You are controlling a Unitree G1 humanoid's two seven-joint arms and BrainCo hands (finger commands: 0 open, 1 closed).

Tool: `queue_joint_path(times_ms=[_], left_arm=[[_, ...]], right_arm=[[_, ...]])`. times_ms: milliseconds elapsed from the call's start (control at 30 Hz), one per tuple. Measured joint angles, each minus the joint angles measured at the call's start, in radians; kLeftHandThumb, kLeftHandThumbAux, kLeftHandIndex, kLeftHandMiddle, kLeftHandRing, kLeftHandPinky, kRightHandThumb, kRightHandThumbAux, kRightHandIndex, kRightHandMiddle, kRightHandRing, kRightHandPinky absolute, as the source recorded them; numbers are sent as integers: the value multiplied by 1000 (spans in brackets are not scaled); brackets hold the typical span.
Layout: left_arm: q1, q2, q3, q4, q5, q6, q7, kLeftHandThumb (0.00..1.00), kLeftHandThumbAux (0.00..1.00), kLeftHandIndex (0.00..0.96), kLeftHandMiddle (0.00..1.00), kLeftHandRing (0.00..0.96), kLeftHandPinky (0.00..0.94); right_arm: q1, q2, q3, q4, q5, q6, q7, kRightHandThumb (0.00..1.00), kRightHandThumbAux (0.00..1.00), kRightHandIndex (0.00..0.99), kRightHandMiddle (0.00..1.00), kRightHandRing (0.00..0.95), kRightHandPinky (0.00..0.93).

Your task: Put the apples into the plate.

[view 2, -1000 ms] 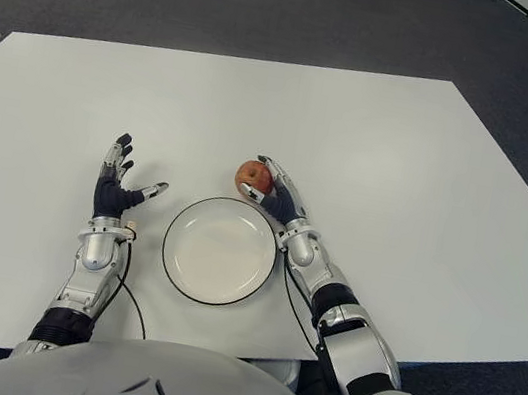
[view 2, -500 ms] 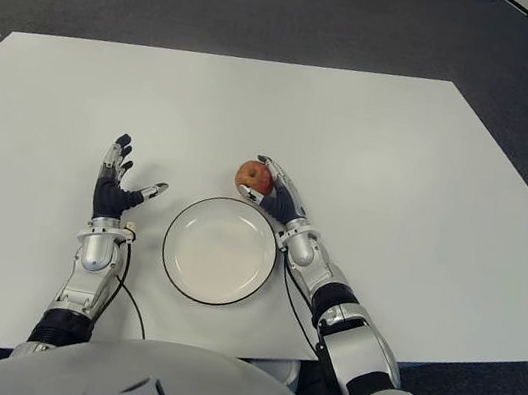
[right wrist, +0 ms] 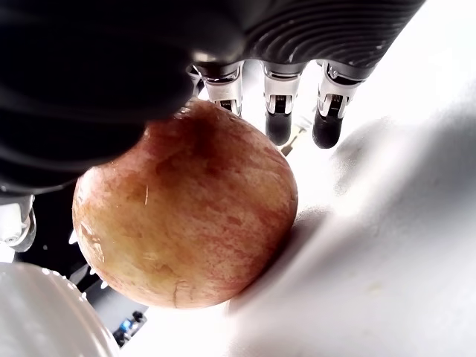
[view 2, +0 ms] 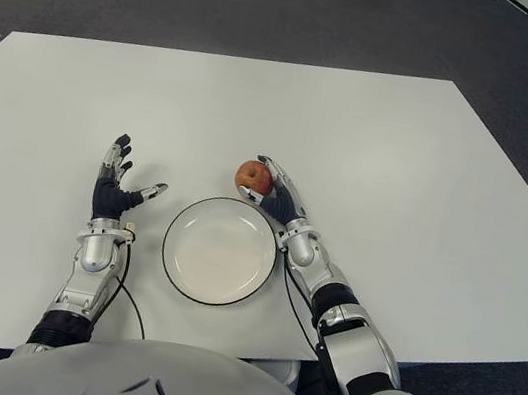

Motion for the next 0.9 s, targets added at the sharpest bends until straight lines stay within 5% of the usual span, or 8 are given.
queue_joint_path(times_ms=[133, 233, 333, 533, 733, 900], left_arm=[[3, 0, 0, -11, 0, 5, 0, 0, 511, 0, 0, 0, 0], [4, -1, 0, -17, 1, 8, 0, 0, 508, 0, 0, 0, 0], [4, -1, 0, -23, 3, 11, 0, 0, 507, 0, 0, 0, 0], [8, -4, -1, -32, 12, 15, 0, 0, 506, 0, 0, 0, 0], [14, -10, -1, -42, 13, 31, 0, 0, 509, 0, 0, 0, 0], [17, -16, -1, -66, 13, 46, 0, 0, 511, 0, 0, 0, 0]], right_arm=[[0, -2, -1, -1, 0, 0, -10, 522, 290, 30, 48, 81, 231], [0, -3, -3, 0, -1, 0, -25, 729, 287, 116, 164, 263, 372], [0, 0, -6, 3, -1, 0, -52, 820, 303, 227, 291, 393, 431], [-3, 6, -3, 8, -24, 4, -143, 886, 363, 495, 600, 632, 604], [-5, 10, 2, 11, -47, 13, -221, 917, 435, 665, 754, 776, 750], [-11, 13, 12, 13, -67, 19, -287, 923, 501, 744, 819, 829, 764]])
